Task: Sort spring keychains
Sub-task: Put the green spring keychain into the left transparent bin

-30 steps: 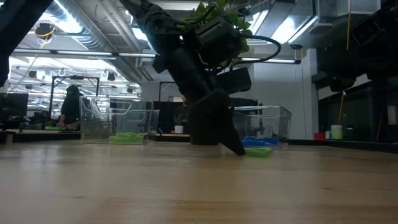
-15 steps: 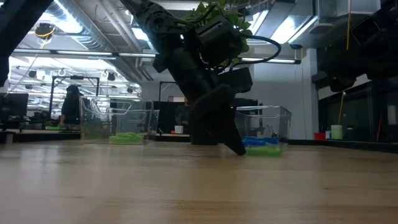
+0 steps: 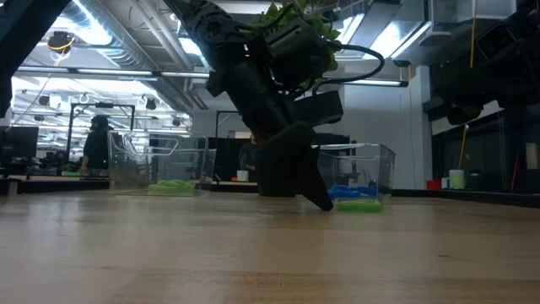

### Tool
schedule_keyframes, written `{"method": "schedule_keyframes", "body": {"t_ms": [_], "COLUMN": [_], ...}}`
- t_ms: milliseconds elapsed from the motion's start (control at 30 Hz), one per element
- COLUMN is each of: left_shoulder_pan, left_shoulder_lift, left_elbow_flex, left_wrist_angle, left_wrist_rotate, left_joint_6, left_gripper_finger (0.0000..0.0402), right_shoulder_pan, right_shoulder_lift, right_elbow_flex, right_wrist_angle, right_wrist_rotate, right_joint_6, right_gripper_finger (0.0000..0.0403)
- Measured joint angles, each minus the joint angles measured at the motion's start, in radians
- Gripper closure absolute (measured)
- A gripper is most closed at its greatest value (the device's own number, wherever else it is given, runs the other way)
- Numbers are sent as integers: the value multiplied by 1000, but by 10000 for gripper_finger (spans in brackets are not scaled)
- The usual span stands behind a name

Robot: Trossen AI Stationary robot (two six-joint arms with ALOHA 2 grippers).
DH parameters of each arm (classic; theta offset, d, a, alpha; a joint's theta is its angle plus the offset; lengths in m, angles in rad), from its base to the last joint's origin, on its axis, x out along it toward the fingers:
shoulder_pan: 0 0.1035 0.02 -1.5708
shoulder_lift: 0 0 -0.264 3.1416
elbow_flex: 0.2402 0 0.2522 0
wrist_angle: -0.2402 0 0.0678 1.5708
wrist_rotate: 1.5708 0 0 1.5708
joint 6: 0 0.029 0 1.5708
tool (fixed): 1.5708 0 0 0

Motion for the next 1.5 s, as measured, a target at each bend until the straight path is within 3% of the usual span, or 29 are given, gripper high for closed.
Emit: {"method": "schedule_keyframes", "body": {"t_ms": [400,633,833,1167,1500], "left_shoulder_pan": [-5,-4,-3,-2,0], "left_shoulder_lift": [-38,-42,-44,-16,58], "left_elbow_flex": [13,114,153,154,154], "left_wrist_angle": [17,12,20,22,25], "left_wrist_rotate": [-42,83,21,12,-45], "left_joint_6": [10,-6,17,-9,-20], "left_gripper_finger": [259,233,213,179,174], "right_shoulder_pan": [0,0,0,0,0], "right_shoulder_lift": [0,0,0,0,0], "right_elbow_flex": [0,0,0,0,0], "right_wrist_angle": [0,0,0,0,0], "right_wrist_rotate": [0,0,0,0,0], "right_joint_6": [0,0,0,0,0], "right_gripper_finger": [249,249,249,249,249]}}
